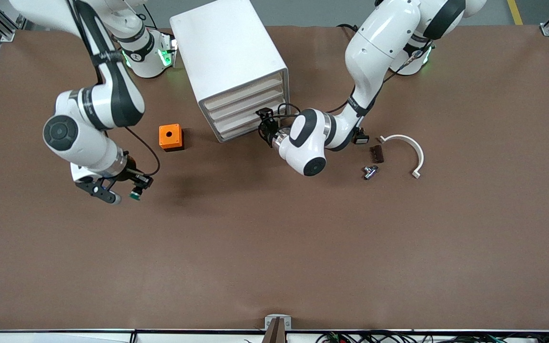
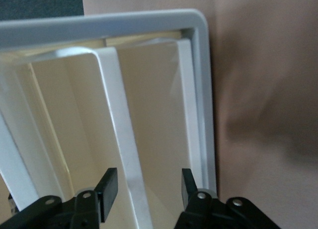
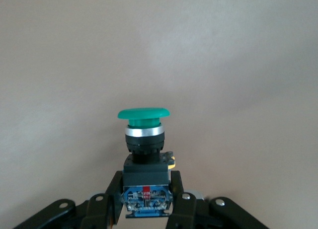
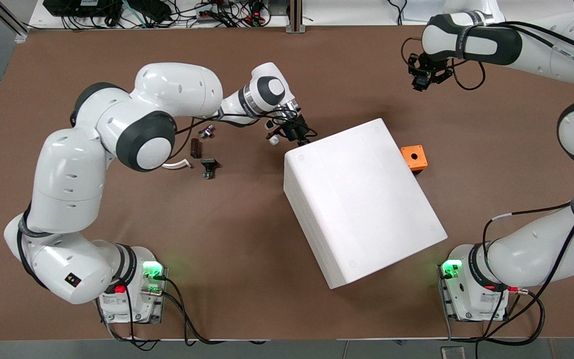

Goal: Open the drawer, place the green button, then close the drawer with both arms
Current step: 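Pull the drawer open with the left gripper while the right gripper lifts the button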

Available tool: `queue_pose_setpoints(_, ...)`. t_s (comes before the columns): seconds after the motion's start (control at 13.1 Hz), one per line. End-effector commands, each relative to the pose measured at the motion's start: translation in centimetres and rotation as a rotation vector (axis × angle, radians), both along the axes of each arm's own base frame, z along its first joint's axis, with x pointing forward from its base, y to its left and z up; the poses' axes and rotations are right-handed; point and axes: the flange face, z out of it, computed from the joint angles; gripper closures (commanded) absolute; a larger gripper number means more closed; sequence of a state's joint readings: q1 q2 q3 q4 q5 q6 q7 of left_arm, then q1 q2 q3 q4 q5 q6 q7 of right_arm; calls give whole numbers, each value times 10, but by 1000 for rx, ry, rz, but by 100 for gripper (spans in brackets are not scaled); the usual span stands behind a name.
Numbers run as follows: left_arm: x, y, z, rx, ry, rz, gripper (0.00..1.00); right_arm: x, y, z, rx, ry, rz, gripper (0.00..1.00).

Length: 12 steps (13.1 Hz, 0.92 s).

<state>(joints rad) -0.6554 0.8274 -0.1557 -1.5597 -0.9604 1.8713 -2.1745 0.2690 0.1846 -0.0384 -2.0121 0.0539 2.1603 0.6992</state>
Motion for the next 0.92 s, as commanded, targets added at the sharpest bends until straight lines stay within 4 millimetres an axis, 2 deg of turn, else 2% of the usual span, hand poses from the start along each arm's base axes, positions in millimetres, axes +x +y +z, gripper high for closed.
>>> queue_pose_setpoints(0.0,-7,-11,4,12,40,10,55,-17,34,29,3,6,-77,100)
queue_pose_setpoints(0.08,-8,-11,5,12,44,3,59,-20,51,34,3,1,-103,100)
queue_pose_setpoints(0.23,-10,-9,8,16,52,-30,100,-26,78,41,6,-11,-141,100)
queue_pose_setpoints(0.46,-1,6,10,40,50,-77,100,-34,106,43,7,-14,-181,100)
queue_pose_setpoints(0.69,40,20,25,23,-8,-38,100,-39,119,43,6,-18,-196,100)
queue_pose_setpoints(0.77,60,36,24,35,-33,-15,100,-39,122,45,9,-21,-203,100)
queue_pose_setpoints(0.84,74,42,29,34,-59,-2,100,-42,129,47,8,-22,-218,100)
